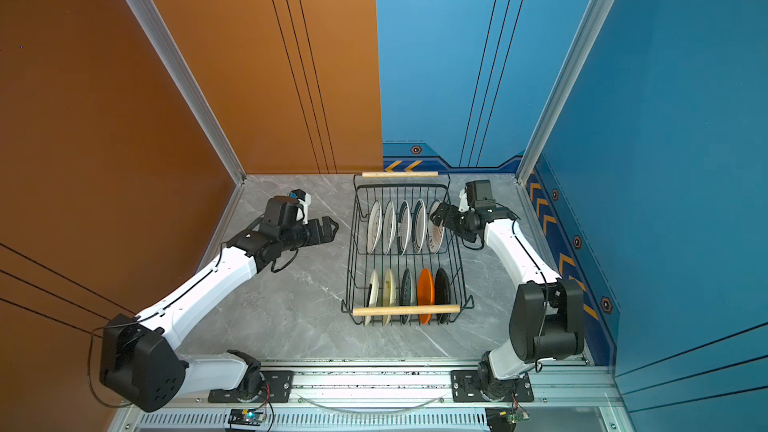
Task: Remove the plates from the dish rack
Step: 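Reach both grippers forward to the sides of the wire dish rack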
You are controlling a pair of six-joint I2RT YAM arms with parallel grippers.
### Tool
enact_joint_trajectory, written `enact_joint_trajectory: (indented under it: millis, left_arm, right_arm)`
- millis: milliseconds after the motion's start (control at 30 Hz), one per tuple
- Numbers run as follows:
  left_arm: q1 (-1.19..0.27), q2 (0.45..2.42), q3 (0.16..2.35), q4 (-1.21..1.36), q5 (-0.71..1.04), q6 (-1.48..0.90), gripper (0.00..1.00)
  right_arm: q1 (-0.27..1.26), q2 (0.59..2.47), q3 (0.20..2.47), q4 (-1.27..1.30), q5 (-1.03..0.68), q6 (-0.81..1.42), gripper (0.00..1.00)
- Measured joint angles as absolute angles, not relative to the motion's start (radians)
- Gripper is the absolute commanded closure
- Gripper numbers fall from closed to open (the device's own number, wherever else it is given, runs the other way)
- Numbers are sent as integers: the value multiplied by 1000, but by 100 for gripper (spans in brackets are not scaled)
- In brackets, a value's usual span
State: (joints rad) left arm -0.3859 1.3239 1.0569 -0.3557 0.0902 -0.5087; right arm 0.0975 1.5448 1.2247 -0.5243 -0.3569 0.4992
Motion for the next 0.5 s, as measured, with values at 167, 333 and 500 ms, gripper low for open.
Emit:
enact_joint_trajectory:
  millis: [167,333,500]
  left_arm:
    - [-387,1341,1057,-348,117,-530,2]
    - [-384,1362,1054,-313,136,-548,2]
    - [-363,1369,1048,-288,155,-567,2]
  right_arm:
    - [98,1545,1230,-525,-402,506,3]
    - [100,1557,1243,-532,-417,507,3]
    - [115,1578,1261,-532,-419,506,3]
